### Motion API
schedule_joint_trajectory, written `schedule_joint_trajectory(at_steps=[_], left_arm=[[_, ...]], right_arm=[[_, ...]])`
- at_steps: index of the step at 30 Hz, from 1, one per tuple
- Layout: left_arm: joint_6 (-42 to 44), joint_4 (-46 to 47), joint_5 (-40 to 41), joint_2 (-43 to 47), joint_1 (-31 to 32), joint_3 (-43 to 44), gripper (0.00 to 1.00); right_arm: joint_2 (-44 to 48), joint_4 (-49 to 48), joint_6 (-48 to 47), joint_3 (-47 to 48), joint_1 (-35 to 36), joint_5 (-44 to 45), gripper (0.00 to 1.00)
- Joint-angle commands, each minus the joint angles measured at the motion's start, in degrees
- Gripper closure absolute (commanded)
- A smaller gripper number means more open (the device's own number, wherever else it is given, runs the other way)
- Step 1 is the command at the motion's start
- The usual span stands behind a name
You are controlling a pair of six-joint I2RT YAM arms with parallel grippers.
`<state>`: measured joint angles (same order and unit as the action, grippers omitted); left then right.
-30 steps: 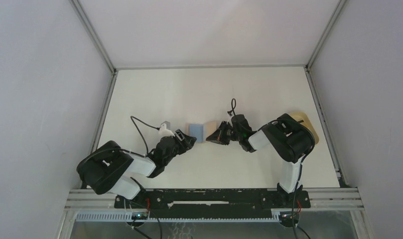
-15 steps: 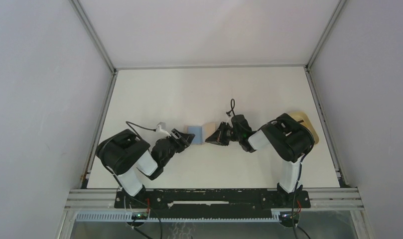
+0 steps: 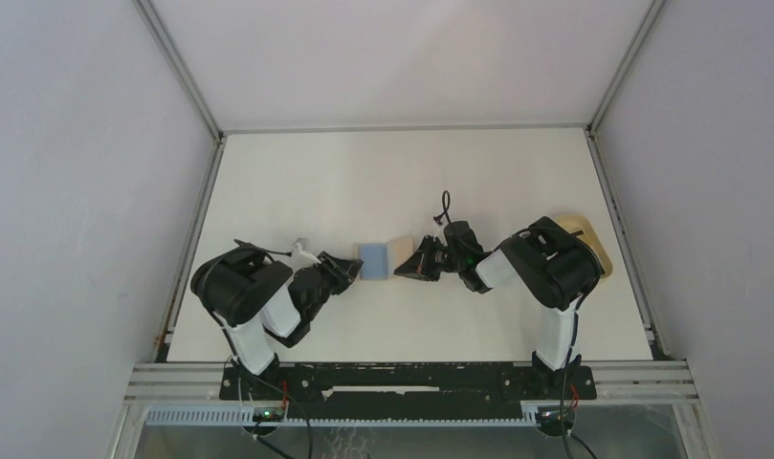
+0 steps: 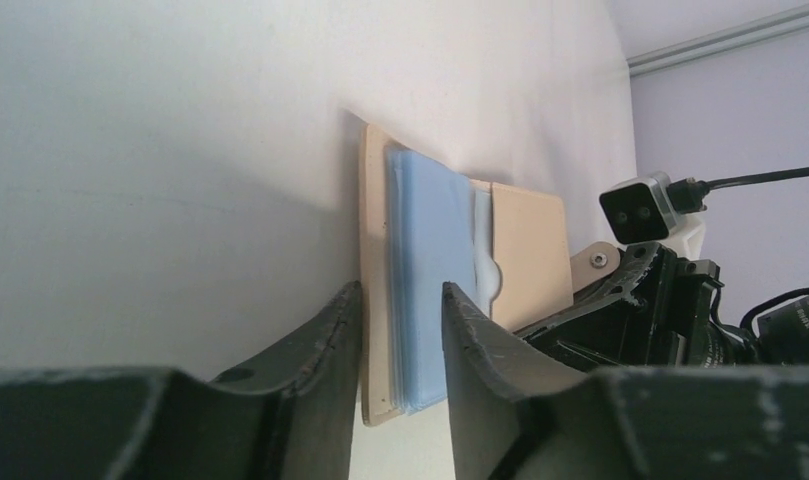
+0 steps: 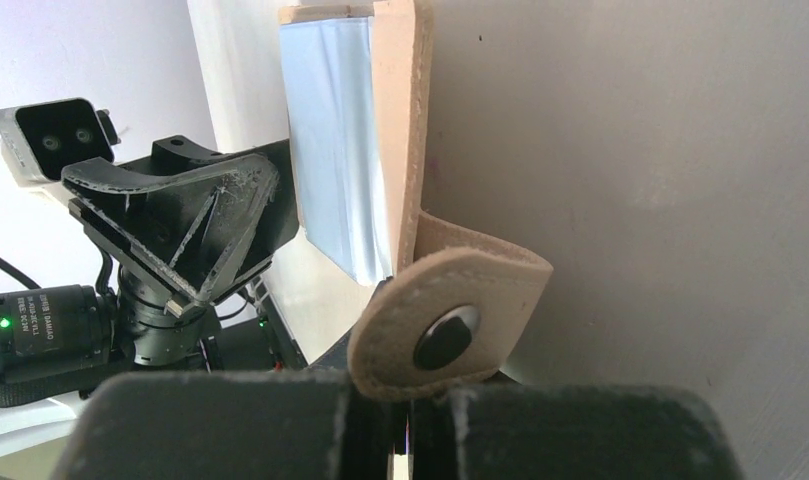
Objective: Take the credit cards out of the card holder
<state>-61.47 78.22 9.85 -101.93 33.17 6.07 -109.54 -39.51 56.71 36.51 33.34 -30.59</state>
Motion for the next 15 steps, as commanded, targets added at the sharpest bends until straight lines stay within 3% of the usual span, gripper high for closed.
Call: schedule_joint_trajectory(at_steps=[1,8,15], left_arm=[[-0.53,3.0,0.3,0.16,-0.3,-1.09,0.65],[-0.17,3.08,1.99,2.91,-0.4,-3.03,0.79],[0.28,3.4,-3.39,2.74,-0.4,0.23,0.95]], right_arm=[[-0.58,-2.58,-1.33,0.49,-0.27,-1.04,1.0],[-1.33,-3.15,-1.17,0.47,-0.72,-1.62,1.0],[-1.4,-3.47,-1.14,0.49,-0.91,-2.02,1.0]])
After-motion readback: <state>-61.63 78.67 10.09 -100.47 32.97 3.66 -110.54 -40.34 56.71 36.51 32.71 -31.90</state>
